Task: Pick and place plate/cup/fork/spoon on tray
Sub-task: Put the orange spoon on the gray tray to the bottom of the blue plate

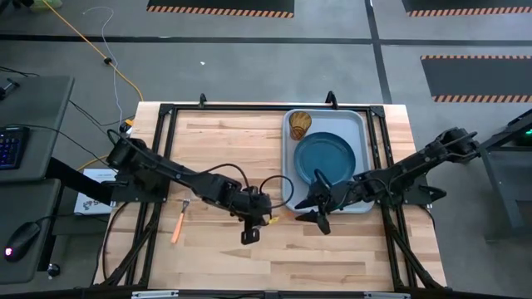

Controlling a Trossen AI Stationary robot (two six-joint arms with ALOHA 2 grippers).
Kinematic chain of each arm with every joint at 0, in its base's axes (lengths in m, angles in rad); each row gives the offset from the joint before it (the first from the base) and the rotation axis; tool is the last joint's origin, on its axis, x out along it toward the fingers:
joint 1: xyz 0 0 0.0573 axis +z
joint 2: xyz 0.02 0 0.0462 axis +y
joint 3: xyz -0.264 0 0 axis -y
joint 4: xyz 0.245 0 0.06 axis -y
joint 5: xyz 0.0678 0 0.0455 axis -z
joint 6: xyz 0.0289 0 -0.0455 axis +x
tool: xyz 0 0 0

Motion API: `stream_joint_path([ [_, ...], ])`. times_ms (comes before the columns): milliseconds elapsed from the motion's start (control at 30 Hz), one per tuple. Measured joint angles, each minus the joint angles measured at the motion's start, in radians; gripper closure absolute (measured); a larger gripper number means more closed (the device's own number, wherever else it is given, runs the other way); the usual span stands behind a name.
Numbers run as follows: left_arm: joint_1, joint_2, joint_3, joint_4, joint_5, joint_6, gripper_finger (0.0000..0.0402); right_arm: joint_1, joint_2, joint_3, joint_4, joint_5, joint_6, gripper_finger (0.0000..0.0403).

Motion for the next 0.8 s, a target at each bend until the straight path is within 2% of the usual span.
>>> stream_joint_path([
  [233, 0.015, 0.000, 0.000, 0.037, 0.010, 0.019, 0.0401, 0.000, 0.048, -0.001, 0.009, 0.052, 0.019, 0.0212],
  [467, 0.015, 0.001, 0.000, 0.043, 0.019, 0.024, 0.0401, 0.000, 0.070, -0.001, 0.072, 0.028, 0.028, 0.0222],
  [800, 0.015, 0.001, 0.000, 0.046, 0.008, 0.023, 0.0401, -0.003, 0.065, -0.001, 0.075, 0.017, 0.022, 0.0268],
])
